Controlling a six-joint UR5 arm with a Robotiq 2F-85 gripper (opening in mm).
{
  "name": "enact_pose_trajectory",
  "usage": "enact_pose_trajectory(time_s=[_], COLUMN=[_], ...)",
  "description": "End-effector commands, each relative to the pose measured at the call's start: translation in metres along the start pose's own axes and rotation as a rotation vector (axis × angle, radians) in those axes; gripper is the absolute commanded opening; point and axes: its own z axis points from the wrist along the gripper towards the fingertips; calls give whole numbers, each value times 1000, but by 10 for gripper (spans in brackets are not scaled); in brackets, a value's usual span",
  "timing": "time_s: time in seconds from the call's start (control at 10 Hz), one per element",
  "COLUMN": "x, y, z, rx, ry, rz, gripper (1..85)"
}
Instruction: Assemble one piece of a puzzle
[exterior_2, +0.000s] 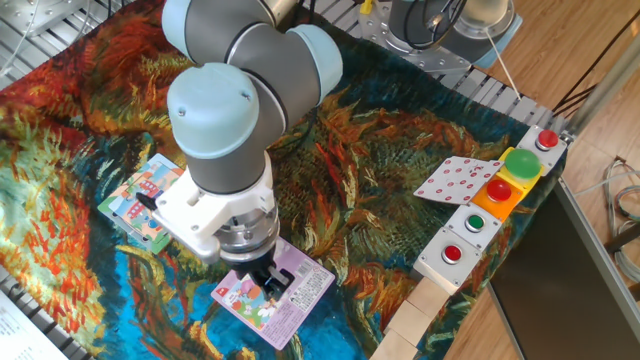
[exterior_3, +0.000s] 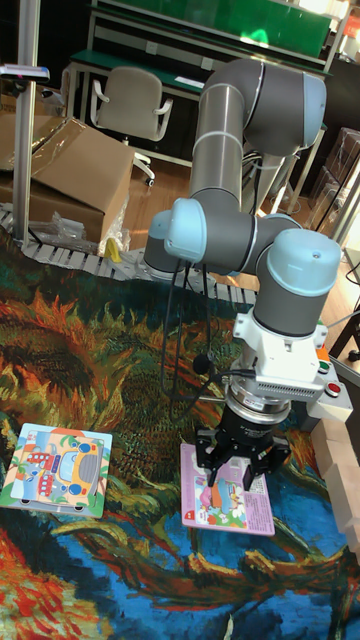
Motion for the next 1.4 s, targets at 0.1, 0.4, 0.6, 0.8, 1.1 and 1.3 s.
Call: enact_pose_trajectory(time_s=[0.1, 0.4, 0.6, 0.8, 1.1, 1.3], x=[2, 11, 11, 3, 8, 12], y=[6, 2, 1, 12, 10, 10], z=[10, 15, 14, 9, 9, 16], rx=[-2, 9, 18, -28, -19, -8], ry=[19, 34, 21, -16, 1, 6], rz=[23, 15, 0, 5, 30, 46], gripper=[513, 493, 490, 493, 477, 490])
